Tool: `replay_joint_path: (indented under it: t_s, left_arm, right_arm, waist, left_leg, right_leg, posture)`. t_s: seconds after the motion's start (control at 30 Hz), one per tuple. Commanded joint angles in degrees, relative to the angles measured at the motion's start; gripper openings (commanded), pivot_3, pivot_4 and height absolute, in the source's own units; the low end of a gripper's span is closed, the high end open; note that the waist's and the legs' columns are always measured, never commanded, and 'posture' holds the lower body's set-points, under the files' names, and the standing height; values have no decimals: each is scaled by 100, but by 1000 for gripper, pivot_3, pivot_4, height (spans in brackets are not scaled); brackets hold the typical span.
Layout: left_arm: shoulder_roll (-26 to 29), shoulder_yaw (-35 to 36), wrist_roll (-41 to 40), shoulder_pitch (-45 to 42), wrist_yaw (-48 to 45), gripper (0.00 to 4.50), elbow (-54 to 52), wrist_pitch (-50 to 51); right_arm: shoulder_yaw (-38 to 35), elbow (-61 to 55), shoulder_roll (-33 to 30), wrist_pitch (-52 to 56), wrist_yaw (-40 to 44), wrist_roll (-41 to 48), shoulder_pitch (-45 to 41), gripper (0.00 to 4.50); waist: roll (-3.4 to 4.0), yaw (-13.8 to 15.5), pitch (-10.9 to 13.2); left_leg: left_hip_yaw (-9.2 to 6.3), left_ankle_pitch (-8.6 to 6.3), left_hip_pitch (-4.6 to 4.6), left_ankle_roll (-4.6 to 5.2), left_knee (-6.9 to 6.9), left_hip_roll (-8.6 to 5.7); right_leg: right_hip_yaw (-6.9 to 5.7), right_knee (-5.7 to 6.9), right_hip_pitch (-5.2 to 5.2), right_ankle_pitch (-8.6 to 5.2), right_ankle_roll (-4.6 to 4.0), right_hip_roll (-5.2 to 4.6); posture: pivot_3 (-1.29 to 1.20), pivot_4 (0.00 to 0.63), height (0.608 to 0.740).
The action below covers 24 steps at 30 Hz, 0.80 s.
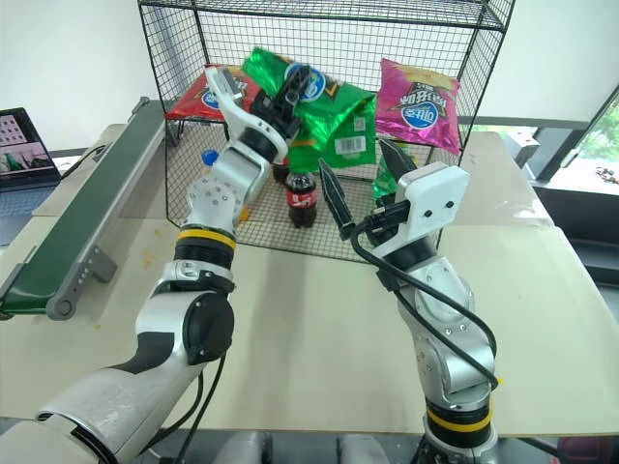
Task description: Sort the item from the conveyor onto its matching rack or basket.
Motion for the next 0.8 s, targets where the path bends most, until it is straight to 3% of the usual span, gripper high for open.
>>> replay_joint_path:
  t_s: [0.03,0.3,0.67,0.8]
  left_arm:
    - [182,103,41,-384,15,28,-206,-68]
    - [368,290,97,-779,49,28,22,-232]
    - [227,245,522,-954,-358,28,723,-904]
    - [32,192,605,-771,-270,28,733,-706]
  right_arm:
    - [-19,-103,5,-156,28,-9,-55,4500]
    - [-9,-93,11,-163,33,-11,-72,4500]
    - [24,-108,28,-169,16,-99,-121,4500]
    - [37,-130,45,-157,6,-120,-119,4500]
  waist:
    - [0,3,0]
    - [0,9,0]
    - [0,9,0]
    - [0,12,0]
  left_leg:
    - [-1,0,1,0,0,-1]
    - [-9,0,-2,0,0,-4]
    - [-11,1,-1,0,0,-6]
    - [-13,1,-3,0,1,-7]
  right_leg:
    - [0,0,2,0,0,0]
    - [0,0,2,-1,1,0]
    - [0,1,2,-1,1,0]
    - [0,1,3,-1,1,0]
  posture:
    - [0,150,738]
    - [0,150,738]
    - [0,150,738]
    - [0,150,738]
